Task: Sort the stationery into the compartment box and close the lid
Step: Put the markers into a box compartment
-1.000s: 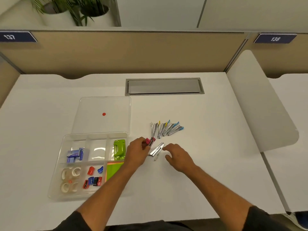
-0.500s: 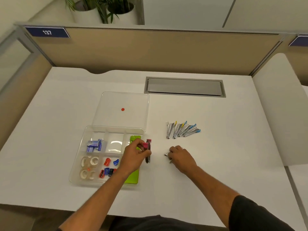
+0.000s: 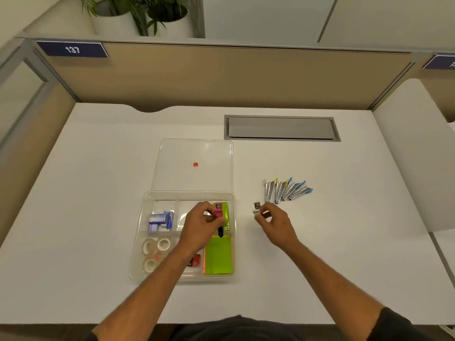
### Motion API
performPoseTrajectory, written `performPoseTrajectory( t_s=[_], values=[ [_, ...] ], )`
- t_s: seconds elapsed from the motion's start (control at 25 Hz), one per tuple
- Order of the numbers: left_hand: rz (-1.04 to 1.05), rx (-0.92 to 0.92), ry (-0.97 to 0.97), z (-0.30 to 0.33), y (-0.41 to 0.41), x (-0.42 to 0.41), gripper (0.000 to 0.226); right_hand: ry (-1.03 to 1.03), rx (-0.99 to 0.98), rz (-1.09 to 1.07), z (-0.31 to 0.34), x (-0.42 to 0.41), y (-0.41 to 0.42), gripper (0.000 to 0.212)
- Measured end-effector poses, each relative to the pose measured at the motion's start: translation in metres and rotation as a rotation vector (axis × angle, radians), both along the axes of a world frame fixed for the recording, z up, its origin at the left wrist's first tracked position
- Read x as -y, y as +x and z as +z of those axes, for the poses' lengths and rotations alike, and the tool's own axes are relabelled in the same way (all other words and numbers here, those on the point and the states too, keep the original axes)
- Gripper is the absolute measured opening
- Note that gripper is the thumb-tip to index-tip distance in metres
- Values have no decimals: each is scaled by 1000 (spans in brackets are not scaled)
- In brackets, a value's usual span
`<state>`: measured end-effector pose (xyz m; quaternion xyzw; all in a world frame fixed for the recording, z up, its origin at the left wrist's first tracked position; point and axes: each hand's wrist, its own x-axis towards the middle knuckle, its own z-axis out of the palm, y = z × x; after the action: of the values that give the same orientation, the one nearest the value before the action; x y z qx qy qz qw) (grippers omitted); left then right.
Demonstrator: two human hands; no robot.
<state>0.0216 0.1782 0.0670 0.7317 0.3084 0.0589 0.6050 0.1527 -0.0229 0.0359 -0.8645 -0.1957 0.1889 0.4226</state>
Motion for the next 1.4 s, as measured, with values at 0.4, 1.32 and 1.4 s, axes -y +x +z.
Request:
performPoseTrajectory(
  t_s=[0.4,1.32,1.4],
  values=[
    [-157,-30,200,-15,-23,-93,51,234,-159,-177,12,-65,-57,11],
    [-666,-318,1038,-60,3,-142,29,166,-179,-110,7,-148,-53,16],
    [-670,-323,1002,-60,4,-142,28,145,-252,-45,4,-162,-52,17]
  ],
)
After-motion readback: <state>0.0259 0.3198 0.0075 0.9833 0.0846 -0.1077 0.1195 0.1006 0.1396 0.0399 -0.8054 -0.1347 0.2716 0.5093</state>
